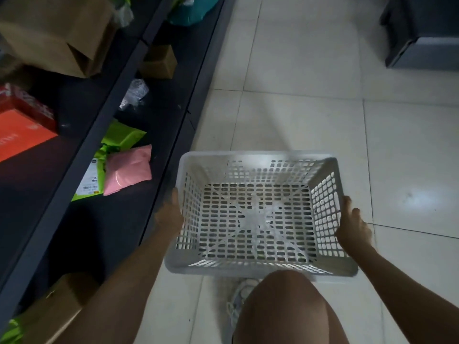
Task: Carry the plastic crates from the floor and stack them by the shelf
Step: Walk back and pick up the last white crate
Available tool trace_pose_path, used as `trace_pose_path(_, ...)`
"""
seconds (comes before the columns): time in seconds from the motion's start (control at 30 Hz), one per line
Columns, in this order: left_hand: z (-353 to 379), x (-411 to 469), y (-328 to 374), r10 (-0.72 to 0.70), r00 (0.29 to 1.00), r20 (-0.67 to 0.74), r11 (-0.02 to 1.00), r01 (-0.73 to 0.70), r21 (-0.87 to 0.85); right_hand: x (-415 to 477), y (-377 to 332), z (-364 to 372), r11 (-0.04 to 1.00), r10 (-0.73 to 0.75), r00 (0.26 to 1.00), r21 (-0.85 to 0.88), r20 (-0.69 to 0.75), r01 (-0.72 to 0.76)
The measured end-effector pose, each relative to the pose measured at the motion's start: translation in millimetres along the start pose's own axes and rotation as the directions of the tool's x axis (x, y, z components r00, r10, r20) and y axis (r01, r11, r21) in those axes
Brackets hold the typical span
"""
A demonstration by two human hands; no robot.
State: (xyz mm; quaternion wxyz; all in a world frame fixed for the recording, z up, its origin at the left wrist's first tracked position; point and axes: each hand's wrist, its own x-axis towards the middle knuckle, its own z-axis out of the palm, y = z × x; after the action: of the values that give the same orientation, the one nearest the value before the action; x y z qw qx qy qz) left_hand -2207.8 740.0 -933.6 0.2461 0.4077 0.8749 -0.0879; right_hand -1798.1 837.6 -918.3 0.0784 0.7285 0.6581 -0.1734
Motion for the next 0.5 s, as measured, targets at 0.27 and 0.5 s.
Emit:
trace_pose_path(0.27,-30.3,-16.1,8.2,0.044,0.994,-0.102,0.999,-0.046,-0.016,-5.6,-1.2,-37.2,0.989,0.068,0.994,0.135,-0.08,-0.057)
trace_pose_path(0.5,-123.6,-87.6,15.5,0.094,0.994,-0.054,0.994,-0.096,-0.049,-62.8,9.9,-144.2,0.989,0.072,0.991,0.134,-0.111,-0.057)
